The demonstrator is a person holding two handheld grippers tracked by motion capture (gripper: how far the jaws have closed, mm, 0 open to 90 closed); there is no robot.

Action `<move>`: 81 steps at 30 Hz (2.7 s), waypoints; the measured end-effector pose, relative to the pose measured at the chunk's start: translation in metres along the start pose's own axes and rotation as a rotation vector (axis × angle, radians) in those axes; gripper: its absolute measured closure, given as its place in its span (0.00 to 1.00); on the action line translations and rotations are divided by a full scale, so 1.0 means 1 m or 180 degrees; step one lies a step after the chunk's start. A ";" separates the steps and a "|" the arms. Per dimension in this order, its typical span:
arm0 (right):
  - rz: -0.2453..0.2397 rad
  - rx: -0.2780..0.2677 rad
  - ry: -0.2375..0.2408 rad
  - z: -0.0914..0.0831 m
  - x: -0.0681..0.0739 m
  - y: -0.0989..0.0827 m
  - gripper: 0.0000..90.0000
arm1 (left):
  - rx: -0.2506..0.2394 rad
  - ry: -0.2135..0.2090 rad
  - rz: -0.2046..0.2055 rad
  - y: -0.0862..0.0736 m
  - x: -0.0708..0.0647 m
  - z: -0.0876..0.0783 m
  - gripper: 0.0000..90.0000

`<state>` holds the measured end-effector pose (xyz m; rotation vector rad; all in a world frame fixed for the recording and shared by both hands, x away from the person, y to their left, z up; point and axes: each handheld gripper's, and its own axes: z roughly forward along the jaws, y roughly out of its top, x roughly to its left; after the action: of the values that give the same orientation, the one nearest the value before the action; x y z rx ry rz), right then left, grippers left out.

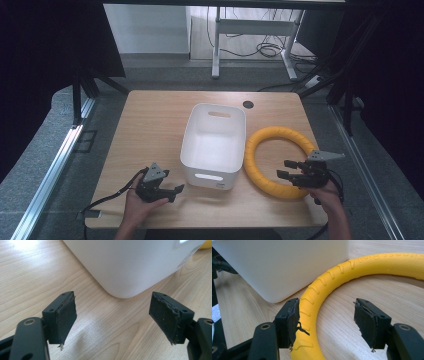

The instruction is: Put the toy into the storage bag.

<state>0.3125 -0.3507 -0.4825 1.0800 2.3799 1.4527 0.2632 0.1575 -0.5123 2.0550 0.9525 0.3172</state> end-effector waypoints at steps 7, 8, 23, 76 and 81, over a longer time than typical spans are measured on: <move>-0.0080 0.0081 -0.0034 -0.001 0.006 0.006 0.41 | 0.0092 -0.0023 0.0010 -0.004 -0.005 0.005 0.24; -0.0089 0.0109 -0.0031 0.001 0.007 0.007 0.41 | 0.0092 -0.0044 0.0006 -0.004 -0.005 0.006 0.24; -0.0637 0.1537 0.0107 0.040 0.049 0.065 0.39 | 0.0018 -0.0105 -0.0028 0.001 0.000 0.002 0.25; -0.0541 0.2687 -0.0167 0.105 0.047 0.034 0.57 | 0.0093 -0.0128 -0.0019 -0.001 -0.001 0.009 0.25; -0.0420 0.2506 -0.0030 0.097 0.042 0.038 0.57 | 0.0102 -0.0133 -0.0019 -0.001 -0.001 0.009 0.25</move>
<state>0.3459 -0.2441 -0.4917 1.0021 3.0171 0.4356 0.2668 0.1517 -0.5188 2.0794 0.9437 0.2565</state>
